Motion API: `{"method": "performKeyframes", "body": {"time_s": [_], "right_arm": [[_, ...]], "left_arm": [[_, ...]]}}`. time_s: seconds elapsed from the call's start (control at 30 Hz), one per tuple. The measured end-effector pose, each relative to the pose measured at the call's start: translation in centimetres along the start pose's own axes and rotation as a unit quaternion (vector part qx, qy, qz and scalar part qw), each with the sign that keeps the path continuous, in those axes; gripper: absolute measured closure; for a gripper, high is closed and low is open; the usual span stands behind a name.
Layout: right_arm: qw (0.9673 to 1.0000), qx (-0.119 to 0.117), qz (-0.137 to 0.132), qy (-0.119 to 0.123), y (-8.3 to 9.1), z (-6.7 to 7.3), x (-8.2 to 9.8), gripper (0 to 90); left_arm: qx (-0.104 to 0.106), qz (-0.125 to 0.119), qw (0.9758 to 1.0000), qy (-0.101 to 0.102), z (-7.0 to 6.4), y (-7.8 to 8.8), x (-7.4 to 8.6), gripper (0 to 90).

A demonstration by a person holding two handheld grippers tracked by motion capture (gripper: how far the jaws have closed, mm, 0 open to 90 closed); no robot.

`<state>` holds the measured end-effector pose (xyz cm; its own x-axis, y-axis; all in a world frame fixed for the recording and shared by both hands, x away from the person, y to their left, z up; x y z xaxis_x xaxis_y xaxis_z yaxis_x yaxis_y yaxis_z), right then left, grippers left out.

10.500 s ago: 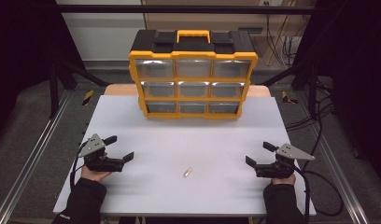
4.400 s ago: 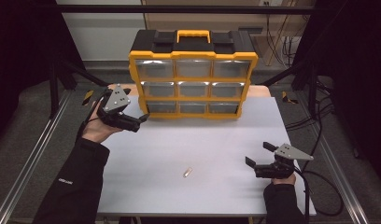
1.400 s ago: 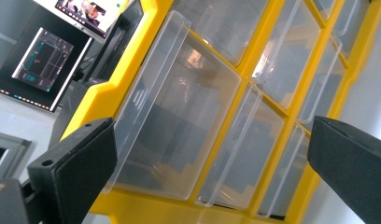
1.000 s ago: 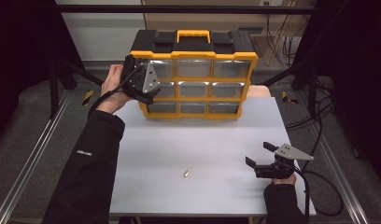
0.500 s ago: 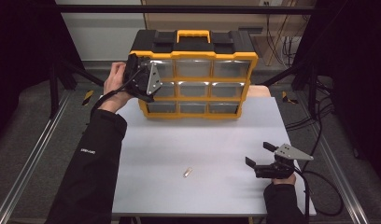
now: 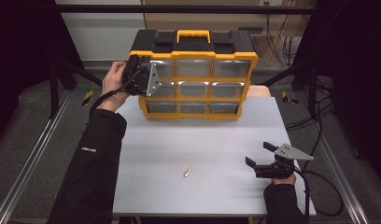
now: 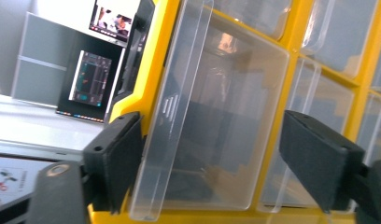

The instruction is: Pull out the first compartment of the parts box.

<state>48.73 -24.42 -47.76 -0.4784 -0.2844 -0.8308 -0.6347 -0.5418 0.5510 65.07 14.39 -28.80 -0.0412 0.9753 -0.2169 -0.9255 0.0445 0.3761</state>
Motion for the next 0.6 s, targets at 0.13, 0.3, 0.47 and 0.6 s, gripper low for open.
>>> {"method": "performKeyframes", "body": {"time_s": [0.13, 0.3, 0.47, 0.6], "right_arm": [[1.0, 0.0, 0.001, -0.001, 0.0, 0.01, 0.01, 2.1], [1.0, 0.0, 0.001, -0.001, -0.01, 0.01, 0.02, 2.1], [1.0, 0.0, 0.0, 0.0, 0.0, -0.01, 0.0, 2.1], [1.0, 0.001, 0.0, -0.001, 0.01, -0.01, 0.0, 2.1]], "left_arm": [[-0.018, 0.003, 0.9998, -0.01, 0.1, 0.06, 0.07, 29.1], [-0.032, 0.005, 0.9994, -0.013, 0.26, 0.16, 0.09, 36.7], [-0.048, 0.006, 0.9987, -0.019, 0.33, 0.2, 0.05, 43.6], [-0.06, 0.008, 0.998, -0.02, 0.48, 0.25, 0.01, 51.0]]}}
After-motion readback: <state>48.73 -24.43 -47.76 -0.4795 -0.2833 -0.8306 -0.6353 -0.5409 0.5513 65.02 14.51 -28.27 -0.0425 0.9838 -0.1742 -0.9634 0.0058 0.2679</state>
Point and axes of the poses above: each handheld gripper's, and its own axes: y roughly backward along the jaws, x roughly out of its underside, z roughly to its left, the point moved 6 cm from there along -y, roughly forward along the jaws, and after that the axes turned 15 degrees about z, right-handed, at the moved point
